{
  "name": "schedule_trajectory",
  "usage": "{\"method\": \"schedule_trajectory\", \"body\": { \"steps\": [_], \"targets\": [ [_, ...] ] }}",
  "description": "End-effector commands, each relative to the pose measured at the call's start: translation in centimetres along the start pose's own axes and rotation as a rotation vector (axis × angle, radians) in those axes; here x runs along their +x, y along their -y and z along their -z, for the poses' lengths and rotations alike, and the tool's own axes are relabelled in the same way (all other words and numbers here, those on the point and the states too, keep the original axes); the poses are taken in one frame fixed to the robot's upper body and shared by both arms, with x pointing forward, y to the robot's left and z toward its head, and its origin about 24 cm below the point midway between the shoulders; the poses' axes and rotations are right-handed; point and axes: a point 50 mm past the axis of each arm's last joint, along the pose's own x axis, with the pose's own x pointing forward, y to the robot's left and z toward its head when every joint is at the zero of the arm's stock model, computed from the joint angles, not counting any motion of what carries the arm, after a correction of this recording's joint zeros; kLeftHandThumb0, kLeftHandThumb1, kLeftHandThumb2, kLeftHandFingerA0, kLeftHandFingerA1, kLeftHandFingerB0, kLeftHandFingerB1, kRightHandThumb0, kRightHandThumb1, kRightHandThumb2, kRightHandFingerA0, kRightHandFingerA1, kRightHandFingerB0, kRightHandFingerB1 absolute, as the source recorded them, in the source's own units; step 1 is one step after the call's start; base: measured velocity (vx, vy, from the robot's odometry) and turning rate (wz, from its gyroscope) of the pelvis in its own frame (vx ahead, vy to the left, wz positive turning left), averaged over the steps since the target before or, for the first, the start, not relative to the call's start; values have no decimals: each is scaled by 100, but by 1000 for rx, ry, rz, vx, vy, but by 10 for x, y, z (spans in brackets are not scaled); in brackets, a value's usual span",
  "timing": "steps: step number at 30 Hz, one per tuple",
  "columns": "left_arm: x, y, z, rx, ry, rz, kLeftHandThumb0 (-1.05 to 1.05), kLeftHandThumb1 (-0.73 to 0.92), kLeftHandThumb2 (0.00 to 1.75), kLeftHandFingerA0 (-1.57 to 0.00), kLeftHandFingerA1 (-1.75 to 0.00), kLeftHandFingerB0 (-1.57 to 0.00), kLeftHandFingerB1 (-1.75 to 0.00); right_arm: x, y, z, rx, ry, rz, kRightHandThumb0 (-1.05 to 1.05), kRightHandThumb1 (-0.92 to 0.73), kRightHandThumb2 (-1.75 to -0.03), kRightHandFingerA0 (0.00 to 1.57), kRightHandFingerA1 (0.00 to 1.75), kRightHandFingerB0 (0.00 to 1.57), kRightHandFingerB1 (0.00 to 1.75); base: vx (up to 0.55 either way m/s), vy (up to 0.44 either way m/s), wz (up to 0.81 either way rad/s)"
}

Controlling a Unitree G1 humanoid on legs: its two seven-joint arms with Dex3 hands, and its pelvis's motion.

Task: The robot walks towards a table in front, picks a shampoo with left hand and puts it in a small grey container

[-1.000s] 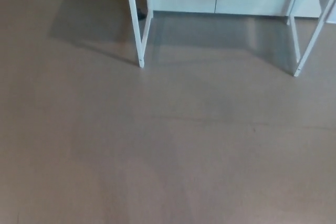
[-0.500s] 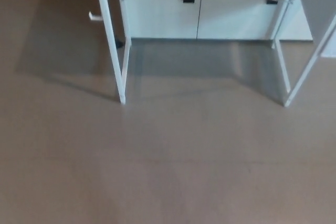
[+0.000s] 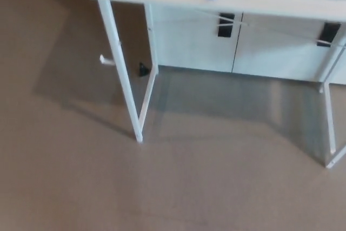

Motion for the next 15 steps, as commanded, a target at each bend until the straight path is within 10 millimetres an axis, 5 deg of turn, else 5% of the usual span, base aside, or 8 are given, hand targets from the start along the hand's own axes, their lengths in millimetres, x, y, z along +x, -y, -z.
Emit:
{"method": "schedule_trajectory", "body": {
  "steps": [1,9,15],
  "targets": [
    [0,-10,-3,33,-4,-5,-18,72,61,-44,-38,-35,-33,-2,1,7,-8,-23,1,-28,-63,-59,62,41,44,35,441,84,-29],
    [0,-11,-1,43,-15,-9,-18,72,61,-50,-40,-35,-33,-1,0,6,-12,-21,-1,-28,-62,-59,62,41,44,35,456,213,-39],
    [-3,-14,4,12,-22,-14,-18,70,61,-50,-40,-35,-33,-1,-1,5,-25,-17,-9,-27,-63,-59,61,41,43,35,298,75,5]
  ]
}}
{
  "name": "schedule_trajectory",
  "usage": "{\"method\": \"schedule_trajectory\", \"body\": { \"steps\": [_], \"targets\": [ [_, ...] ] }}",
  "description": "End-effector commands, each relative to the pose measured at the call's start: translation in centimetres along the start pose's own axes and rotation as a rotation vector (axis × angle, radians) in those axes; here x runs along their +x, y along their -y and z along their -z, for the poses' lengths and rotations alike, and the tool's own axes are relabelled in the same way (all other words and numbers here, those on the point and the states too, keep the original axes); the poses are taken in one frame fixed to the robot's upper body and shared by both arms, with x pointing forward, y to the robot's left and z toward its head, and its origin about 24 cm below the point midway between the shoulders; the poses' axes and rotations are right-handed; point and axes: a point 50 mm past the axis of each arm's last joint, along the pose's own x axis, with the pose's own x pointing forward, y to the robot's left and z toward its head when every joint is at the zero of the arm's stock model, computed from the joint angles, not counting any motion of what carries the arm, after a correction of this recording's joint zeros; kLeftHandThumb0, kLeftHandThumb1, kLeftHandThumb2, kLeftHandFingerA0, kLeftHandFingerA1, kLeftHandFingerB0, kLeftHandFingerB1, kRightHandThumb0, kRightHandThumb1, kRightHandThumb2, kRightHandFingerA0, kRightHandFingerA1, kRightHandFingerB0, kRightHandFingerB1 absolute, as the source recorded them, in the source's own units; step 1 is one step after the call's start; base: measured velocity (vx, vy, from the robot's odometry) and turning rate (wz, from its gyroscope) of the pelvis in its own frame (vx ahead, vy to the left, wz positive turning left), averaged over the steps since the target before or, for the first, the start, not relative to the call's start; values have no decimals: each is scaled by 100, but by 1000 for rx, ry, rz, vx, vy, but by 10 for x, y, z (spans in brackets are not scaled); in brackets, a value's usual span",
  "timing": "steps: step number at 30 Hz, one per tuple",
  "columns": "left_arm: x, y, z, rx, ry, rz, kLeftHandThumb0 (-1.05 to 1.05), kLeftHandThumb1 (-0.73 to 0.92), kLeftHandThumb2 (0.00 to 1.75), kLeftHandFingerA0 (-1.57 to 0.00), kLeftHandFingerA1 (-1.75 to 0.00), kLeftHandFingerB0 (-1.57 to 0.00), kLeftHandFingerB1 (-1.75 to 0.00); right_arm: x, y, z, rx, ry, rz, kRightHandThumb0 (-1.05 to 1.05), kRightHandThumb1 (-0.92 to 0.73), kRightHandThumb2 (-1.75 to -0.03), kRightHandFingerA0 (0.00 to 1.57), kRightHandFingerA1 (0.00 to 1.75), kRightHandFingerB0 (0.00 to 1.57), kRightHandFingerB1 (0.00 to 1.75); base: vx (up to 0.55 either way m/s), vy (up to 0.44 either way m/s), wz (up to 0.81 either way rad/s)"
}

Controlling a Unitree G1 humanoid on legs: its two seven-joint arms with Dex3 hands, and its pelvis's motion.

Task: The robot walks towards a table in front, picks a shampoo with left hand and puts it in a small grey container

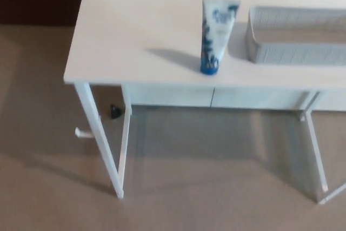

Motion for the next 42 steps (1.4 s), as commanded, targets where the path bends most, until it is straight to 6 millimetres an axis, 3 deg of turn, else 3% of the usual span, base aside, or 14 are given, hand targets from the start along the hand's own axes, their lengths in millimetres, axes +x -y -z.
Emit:
{"method": "schedule_trajectory", "body": {
  "steps": [1,8,10,12,14,21,25,26,30,32,33,36,38,42],
  "targets": [
    [-5,-6,13,-14,-38,-4,-19,71,61,-51,-40,-34,-33,-1,3,3,-17,-12,4,-28,-63,-59,63,42,44,35,276,-61,19],
    [-10,-8,21,-11,-41,-1,-20,72,61,-57,-43,-31,-33,-1,-1,4,-45,-27,-3,-37,-53,-72,61,51,41,44,238,-214,28],
    [-12,-9,25,58,-38,-17,-16,51,96,-55,-67,-18,-50,-1,-1,6,-51,-31,-6,-28,-62,-59,62,41,45,35,184,-334,-1],
    [-15,-10,31,80,-44,-19,-26,69,63,-64,-46,-31,-34,-2,-2,9,-57,-35,-15,-29,-63,-59,63,42,44,35,239,-83,-5],
    [-19,-10,35,73,-44,-18,-16,51,95,-56,-68,-17,-49,-3,-3,11,-55,-39,-17,-29,-62,-59,65,43,44,35,229,-65,-11],
    [-24,-12,46,106,-70,-9,-18,50,94,-55,-67,-15,-48,-3,-6,12,-84,-49,-23,-38,-53,-73,62,51,41,44,217,109,-17],
    [-24,-9,44,112,-51,11,-25,64,59,-67,-62,-25,-30,-3,-7,12,-81,-46,-29,-37,-54,-73,60,51,41,44,89,164,1],
    [-24,-9,44,116,-46,11,-19,48,94,-63,-75,-10,-47,-3,-7,12,-82,-47,-29,-38,-53,-73,61,52,40,44,8,92,2],
    [-26,-8,44,116,-30,32,-31,64,59,-59,-42,-16,-28,-2,-6,11,-91,-44,-31,-38,-54,-73,60,51,40,44,20,-5,1],
    [-27,-10,45,56,-25,39,-24,47,91,-41,-60,-2,-43,-2,-7,10,-95,-41,-33,-38,-54,-73,60,51,41,44,89,-57,2],
    [-31,-12,46,-6,3,33,-31,61,58,-47,-39,-14,-27,-2,-7,9,-95,-38,-34,-30,-63,-59,65,42,44,35,90,-92,3],
    [-43,-18,41,-159,130,33,-20,54,98,-2,-49,0,-48,-1,-6,7,-91,-38,-24,-39,-53,-73,61,52,42,45,42,-158,2],
    [-53,-22,35,-193,200,41,-34,56,59,-10,-30,-8,-23,-1,-5,5,-89,-33,-27,-38,-53,-73,61,52,41,44,-27,-196,1],
    [-71,-37,23,-240,317,43,-39,51,61,-11,-31,-9,-23,0,-7,3,-88,-30,-34,-37,-53,-72,60,51,41,44,33,-85,-2]
  ]
}}
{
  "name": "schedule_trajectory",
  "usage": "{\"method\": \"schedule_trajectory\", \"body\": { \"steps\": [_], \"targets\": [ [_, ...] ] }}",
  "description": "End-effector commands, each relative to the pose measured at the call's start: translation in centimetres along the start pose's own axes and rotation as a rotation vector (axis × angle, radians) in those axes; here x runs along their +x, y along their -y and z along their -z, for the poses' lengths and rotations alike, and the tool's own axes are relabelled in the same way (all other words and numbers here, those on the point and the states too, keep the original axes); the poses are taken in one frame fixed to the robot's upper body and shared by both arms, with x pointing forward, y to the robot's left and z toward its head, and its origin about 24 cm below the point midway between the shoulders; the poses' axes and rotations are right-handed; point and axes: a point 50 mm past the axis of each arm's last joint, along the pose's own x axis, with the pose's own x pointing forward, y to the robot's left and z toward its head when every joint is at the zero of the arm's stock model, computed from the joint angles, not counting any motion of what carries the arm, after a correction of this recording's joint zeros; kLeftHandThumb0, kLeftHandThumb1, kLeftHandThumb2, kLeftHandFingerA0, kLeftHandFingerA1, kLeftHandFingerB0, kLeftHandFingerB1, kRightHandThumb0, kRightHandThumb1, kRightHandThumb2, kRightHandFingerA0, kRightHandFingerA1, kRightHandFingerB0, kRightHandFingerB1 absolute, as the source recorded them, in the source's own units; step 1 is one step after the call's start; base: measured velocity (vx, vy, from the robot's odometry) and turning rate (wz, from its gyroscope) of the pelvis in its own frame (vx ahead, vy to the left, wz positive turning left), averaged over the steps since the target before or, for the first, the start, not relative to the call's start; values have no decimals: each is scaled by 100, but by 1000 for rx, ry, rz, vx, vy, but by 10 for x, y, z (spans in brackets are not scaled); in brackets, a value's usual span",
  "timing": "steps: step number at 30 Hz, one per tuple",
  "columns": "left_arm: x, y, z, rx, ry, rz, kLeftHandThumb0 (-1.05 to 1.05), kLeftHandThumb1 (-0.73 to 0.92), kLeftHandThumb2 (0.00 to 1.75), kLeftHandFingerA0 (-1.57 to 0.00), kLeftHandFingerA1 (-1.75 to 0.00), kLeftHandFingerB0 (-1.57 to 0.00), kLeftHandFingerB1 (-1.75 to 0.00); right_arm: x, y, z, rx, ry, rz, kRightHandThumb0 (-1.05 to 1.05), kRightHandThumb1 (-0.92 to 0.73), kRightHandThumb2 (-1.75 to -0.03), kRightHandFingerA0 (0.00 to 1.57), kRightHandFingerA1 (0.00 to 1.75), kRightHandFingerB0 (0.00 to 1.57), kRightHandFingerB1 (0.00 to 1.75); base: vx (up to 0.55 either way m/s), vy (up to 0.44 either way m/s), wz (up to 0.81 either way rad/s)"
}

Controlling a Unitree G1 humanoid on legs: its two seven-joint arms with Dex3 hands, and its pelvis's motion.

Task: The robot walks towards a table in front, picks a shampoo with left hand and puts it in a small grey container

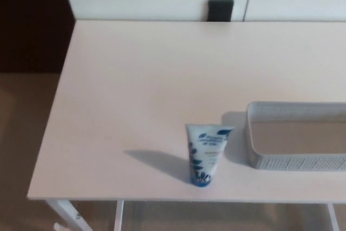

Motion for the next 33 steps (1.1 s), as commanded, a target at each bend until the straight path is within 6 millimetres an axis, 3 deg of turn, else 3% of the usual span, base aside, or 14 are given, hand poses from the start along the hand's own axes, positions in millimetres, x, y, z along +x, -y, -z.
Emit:
{"method": "schedule_trajectory", "body": {
  "steps": [1,5,6,7,11,14,16,17,18,23,24,27,29,33],
  "targets": [
    [-31,-28,-29,-153,241,17,-25,44,92,0,-48,0,-48,1,3,-3,3,-4,5,-29,-62,-58,64,42,45,35,55,-10,-6],
    [-55,-38,-68,-180,427,19,-22,45,92,0,-48,0,-47,2,2,-4,2,-6,6,-38,-53,-73,61,51,41,44,37,3,-10],
    [-61,-39,-80,-189,478,26,-33,50,56,-12,-29,-9,-23,2,2,-4,4,-6,7,-38,-53,-73,60,51,41,44,47,28,-9],
    [-66,-41,-91,-190,530,36,-43,48,62,-8,-31,-8,-23,2,2,-5,7,-7,5,-29,-62,-59,64,42,45,35,81,168,-3],
    [-85,-46,-126,-155,736,88,-31,52,58,-7,-27,-5,-21,2,2,-6,-1,1,-3,-29,-63,-59,64,42,45,35,43,214,9],
    [-119,-42,-179,-105,963,212,-24,55,56,0,-24,0,-19,3,1,-6,11,-9,-3,-29,-62,-58,65,42,46,35,-3,28,3],
    [-128,-39,-193,-76,1017,248,-24,46,71,-1,-21,-1,-16,3,0,-6,10,-15,-3,-29,-62,-59,64,42,46,35,26,-18,4],
    [-143,-30,-221,36,1130,301,-29,50,55,0,-24,0,-15,3,0,-6,5,-11,-6,-29,-61,-58,64,42,46,36,0,0,0],
    [-151,-23,-233,54,1173,354,-33,28,69,0,-28,0,-26,3,0,-6,1,-10,-6,-30,-62,-58,65,42,45,35,18,-85,8],
    [-169,17,-272,194,1271,492,-37,39,56,0,-26,0,-11,2,-1,-5,-4,-13,-12,-28,-62,-59,66,43,46,35,-15,-80,2],
    [-171,25,-279,233,1284,516,-41,28,64,0,-18,0,-11,2,-2,-5,2,-11,-16,-28,-62,-59,65,43,45,36,0,0,0],
    [-171,39,-292,289,1325,563,-43,29,61,-1,-11,0,-1,3,-4,-5,-7,-8,-20,-30,-61,-58,65,43,45,35,0,0,0],
    [-169,56,-304,316,1346,622,-45,30,65,-1,-19,0,-14,3,-5,-7,-9,-6,-20,-38,-53,-73,61,52,41,45,0,0,0],
    [-164,79,-313,343,1307,724,-47,30,67,0,-20,0,-17,3,-5,-8,-9,-3,-19,-29,-62,-58,60,41,45,36,0,0,0]
  ]
}}
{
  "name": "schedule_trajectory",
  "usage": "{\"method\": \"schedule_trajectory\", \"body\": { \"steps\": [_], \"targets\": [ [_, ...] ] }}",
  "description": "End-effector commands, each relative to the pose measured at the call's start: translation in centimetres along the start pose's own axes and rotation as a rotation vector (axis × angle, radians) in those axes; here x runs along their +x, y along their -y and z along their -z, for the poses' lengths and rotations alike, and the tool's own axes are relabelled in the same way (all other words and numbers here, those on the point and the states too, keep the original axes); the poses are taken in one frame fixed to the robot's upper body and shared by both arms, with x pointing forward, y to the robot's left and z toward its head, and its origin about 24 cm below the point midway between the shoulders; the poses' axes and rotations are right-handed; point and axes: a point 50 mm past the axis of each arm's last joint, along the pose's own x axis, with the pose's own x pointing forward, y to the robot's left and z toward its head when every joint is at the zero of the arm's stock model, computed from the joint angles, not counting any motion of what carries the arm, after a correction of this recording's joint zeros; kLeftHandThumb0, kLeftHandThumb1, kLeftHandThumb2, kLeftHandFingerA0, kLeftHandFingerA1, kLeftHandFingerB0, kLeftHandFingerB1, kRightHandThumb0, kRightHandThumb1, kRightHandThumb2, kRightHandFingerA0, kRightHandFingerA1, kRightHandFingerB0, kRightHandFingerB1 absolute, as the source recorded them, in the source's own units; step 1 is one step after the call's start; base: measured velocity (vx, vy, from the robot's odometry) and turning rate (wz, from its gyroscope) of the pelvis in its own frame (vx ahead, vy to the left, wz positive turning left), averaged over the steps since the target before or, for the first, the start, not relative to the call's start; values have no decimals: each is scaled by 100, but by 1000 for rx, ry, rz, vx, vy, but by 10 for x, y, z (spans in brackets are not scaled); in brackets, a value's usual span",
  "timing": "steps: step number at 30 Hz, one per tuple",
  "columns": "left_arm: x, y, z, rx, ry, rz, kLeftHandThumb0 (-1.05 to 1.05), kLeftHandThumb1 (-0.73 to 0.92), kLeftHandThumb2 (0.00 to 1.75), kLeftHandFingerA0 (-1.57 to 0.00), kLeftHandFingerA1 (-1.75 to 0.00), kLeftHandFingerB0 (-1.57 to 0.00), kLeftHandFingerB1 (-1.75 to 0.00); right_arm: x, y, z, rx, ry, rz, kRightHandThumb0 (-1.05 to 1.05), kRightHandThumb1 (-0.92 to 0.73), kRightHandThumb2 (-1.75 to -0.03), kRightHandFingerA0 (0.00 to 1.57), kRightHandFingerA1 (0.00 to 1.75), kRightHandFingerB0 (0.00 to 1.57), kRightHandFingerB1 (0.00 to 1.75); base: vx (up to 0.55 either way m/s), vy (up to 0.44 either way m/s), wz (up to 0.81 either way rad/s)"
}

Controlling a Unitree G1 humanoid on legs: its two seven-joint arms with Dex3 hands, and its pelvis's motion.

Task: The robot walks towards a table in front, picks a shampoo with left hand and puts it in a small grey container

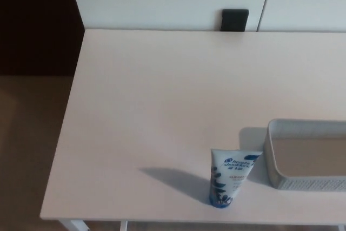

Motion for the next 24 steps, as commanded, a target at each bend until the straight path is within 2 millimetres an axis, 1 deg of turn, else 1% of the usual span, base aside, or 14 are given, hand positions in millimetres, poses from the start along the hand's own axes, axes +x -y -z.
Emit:
{"method": "schedule_trajectory", "body": {
  "steps": [1,5,6,7,10,11,12,13,14,15,17,18,21,24],
  "targets": [
    [60,57,-50,-108,124,419,-47,30,67,0,-20,0,-17,-1,6,5,-20,-31,5,-29,-62,-58,60,41,45,36,0,0,0],
    [73,72,-42,-97,82,474,-48,31,69,0,-23,0,-19,0,6,3,-29,-33,4,-29,-61,-58,59,41,45,35,0,0,0],
    [79,79,-34,-96,61,495,-46,36,68,0,-26,0,-15,0,5,3,-31,-34,2,-29,-61,-58,64,42,45,35,0,0,0],
    [83,86,-26,-99,36,515,-50,31,67,0,-24,0,-9,0,5,3,-29,-30,0,-38,-52,-72,60,51,41,44,0,0,0],
    [88,97,-10,-124,-27,552,-54,33,70,0,-24,0,-9,0,5,4,-25,-35,-3,-39,-52,-73,62,52,41,45,0,0,0],
    [88,101,-4,-136,-56,564,-55,33,69,0,-23,0,-6,0,4,4,-29,-35,-3,-39,-52,-73,60,52,41,44,0,0,0],
    [88,106,4,-154,-94,585,-57,33,67,0,-19,0,0,0,4,4,-30,-34,-4,-30,-61,-58,64,42,46,35,0,0,0],
    [89,108,7,-160,-107,592,-57,33,67,0,-19,0,0,0,4,4,-30,-34,-4,-30,-61,-58,64,42,46,35,0,0,0],
    [88,111,12,-165,-130,602,-59,34,68,0,-18,0,0,0,3,4,-33,-32,-8,-30,-62,-59,64,42,45,35,0,0,0],
    [86,115,21,-162,-169,621,-62,36,70,0,-18,0,0,0,2,4,-45,-34,-6,-40,-53,-73,61,52,42,45,0,0,0],
    [82,126,39,-213,-261,659,-62,36,69,0,-16,0,0,0,1,4,-36,-33,-9,-39,-52,-73,62,52,42,45,0,0,0],
    [80,129,43,-229,-277,668,-59,34,68,0,-16,0,0,-1,1,4,-36,-28,-11,-39,-52,-73,62,52,42,45,0,0,0],
    [74,141,60,-190,-337,687,-65,38,72,0,-18,0,0,0,0,2,-35,-19,-11,-40,-52,-74,63,53,42,45,0,0,0],
    [73,146,66,-187,-356,695,-65,38,72,0,-20,0,0,1,-1,-1,-36,-8,-13,-39,-52,-73,61,51,43,45,0,0,0]
  ]
}}
